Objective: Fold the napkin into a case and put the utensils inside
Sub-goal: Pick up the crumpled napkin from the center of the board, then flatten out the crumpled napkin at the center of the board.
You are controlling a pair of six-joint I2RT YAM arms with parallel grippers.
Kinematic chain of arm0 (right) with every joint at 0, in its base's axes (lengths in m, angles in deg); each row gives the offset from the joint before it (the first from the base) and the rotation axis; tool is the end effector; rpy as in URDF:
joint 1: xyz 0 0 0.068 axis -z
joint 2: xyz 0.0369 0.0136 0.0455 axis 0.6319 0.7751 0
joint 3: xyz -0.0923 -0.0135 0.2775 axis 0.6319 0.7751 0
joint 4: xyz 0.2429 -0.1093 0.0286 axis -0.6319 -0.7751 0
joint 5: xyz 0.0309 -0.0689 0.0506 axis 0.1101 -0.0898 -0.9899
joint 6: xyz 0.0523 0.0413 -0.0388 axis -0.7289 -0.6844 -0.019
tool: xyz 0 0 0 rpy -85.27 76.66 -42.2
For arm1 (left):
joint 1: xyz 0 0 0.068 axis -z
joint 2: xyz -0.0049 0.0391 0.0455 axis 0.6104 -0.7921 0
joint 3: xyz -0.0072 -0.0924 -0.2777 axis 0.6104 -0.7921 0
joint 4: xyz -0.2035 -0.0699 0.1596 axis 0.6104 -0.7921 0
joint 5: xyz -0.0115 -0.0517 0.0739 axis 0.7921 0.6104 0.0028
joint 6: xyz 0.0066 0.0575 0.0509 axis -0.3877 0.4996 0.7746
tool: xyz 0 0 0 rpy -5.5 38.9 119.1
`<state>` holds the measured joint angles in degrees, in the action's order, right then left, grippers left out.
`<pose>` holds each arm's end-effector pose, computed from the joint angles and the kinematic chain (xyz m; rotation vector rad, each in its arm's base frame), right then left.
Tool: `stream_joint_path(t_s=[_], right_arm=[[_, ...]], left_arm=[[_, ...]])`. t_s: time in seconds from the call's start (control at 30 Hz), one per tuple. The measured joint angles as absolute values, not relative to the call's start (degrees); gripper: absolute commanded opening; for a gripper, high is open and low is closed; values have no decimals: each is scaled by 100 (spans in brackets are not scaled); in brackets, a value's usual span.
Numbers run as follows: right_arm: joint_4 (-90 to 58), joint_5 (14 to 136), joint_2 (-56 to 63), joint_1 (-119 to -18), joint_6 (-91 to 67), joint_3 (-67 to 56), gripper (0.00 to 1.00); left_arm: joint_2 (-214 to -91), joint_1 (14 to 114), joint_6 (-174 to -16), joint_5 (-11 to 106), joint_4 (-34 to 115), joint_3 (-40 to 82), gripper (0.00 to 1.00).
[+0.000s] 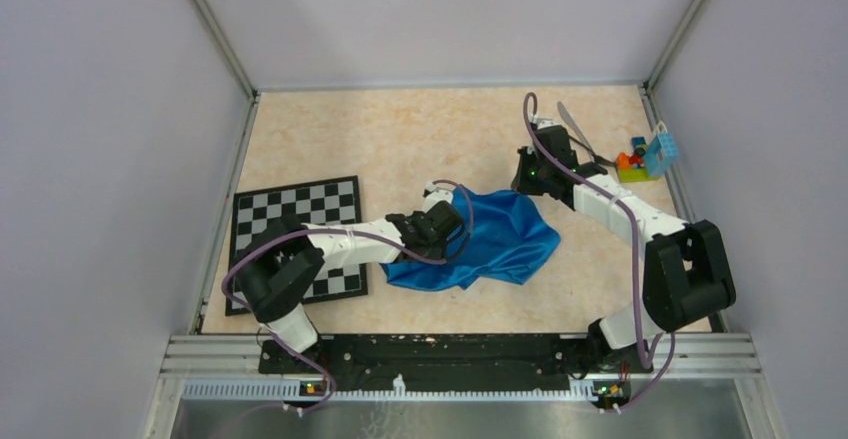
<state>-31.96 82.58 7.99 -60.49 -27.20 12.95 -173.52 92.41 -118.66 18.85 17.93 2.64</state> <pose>0.3225 0.1254 0.2336 0.0168 2.3810 0.3610 0.2141 -0.2636 0.1507 0.3260 2.5396 -0.1124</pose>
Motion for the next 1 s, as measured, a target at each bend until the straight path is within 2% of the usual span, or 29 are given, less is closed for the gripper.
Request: stream_joint_path(t_s=[0.1, 0.4, 0.47, 0.63, 0.73, 1.0], right_arm=[[-3216, 8191, 786, -6049, -2713, 1317, 0], [-3334, 8090, 670, -6049, -2674, 1314, 0], [-3472, 8112, 617, -6049, -2665, 1299, 0], [-4090, 8357, 161, -6049, -2617, 989, 0], [-4519, 8542, -519, -6049, -2578, 547, 0], [-4715, 8129, -2886, -6042, -2425, -360, 0]], left_arm=[[-17352, 9037, -11761, 2075, 2088, 214, 34], [-17310, 8867, -11471, 2315, 2252, 186, 10], [-17199, 8871, -11370, 2313, 2027, 199, 0], [-16207, 8871, -10946, 2276, 1267, 500, 0], [-15282, 8871, -10533, 2418, 1074, 1040, 0], [-12570, 8871, -9630, 3941, 1310, 1818, 0]])
